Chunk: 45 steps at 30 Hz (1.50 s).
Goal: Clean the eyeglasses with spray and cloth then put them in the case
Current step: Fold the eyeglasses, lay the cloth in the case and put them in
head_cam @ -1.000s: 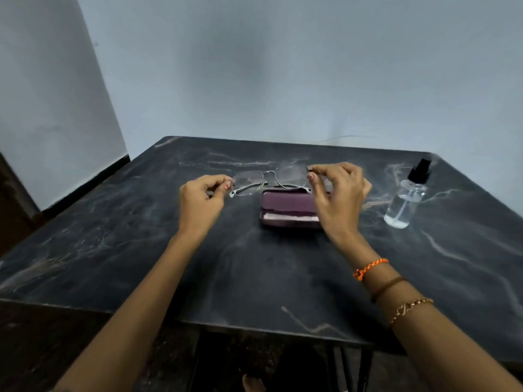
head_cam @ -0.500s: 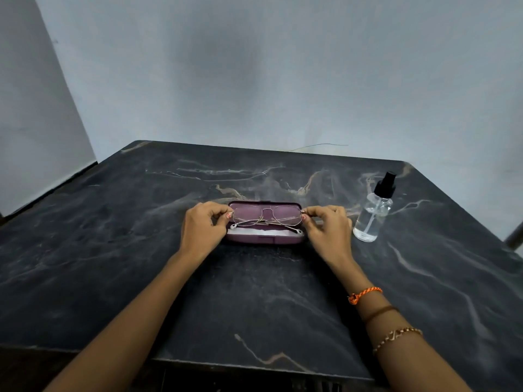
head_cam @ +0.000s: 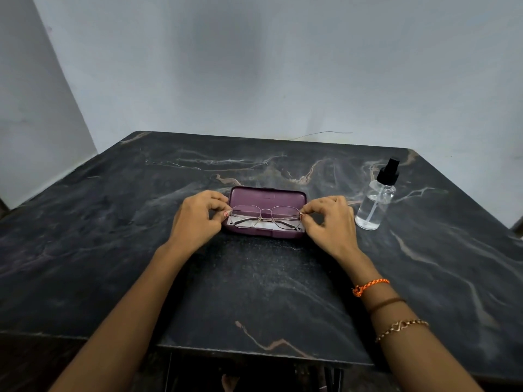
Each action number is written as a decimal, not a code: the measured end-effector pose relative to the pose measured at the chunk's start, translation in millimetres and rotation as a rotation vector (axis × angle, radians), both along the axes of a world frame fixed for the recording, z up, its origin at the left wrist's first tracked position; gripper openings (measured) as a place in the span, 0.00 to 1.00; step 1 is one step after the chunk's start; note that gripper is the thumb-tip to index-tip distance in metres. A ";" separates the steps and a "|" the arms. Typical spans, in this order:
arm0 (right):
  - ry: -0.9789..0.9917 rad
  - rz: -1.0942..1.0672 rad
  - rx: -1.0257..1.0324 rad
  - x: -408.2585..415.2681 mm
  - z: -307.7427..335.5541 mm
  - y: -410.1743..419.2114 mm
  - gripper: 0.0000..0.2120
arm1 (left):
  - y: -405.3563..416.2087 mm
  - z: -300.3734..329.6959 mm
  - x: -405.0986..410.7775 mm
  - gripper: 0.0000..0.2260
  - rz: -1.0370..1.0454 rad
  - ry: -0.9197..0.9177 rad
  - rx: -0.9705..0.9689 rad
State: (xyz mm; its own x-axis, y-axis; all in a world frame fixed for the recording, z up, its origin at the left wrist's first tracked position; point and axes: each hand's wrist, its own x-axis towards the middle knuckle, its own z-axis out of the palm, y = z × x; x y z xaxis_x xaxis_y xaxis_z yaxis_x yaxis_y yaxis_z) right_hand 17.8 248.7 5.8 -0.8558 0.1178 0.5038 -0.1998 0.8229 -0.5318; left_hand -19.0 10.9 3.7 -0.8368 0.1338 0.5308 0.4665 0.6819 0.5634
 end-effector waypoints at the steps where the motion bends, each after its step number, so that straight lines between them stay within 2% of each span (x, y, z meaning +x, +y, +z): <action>1: 0.001 0.005 0.006 0.0 0.3 0.4 0.05 | 0.3 0.3 0.3 0.04 -0.003 -0.003 -0.001; 14: -0.048 0.044 0.019 2.4 2.0 4.0 0.06 | -0.7 0.5 0.9 0.06 -0.028 -0.117 0.001; 22: -0.071 0.043 0.041 2.9 3.6 4.7 0.03 | 0.4 4.3 3.7 0.12 0.007 -0.223 0.031; 33: -0.100 0.086 -0.022 5.9 3.8 0.1 0.05 | 0.0 8.0 4.9 0.09 -0.007 -0.229 -0.016; 35: -0.087 0.092 -0.070 6.3 4.0 -0.8 0.10 | 1.1 8.2 5.2 0.09 -0.010 -0.223 -0.020; 39: -0.191 0.143 -0.114 6.3 4.5 0.9 0.38 | 0.9 7.7 4.4 0.11 -0.011 -0.236 -0.031; 41: -0.256 0.185 -0.100 6.4 3.2 0.0 0.47 | 0.2 7.3 4.2 0.11 -0.016 -0.240 -0.032; 45: -0.300 0.253 -0.128 4.7 1.4 -2.5 0.55 | 1.4 7.2 4.2 0.13 -0.046 -0.239 0.008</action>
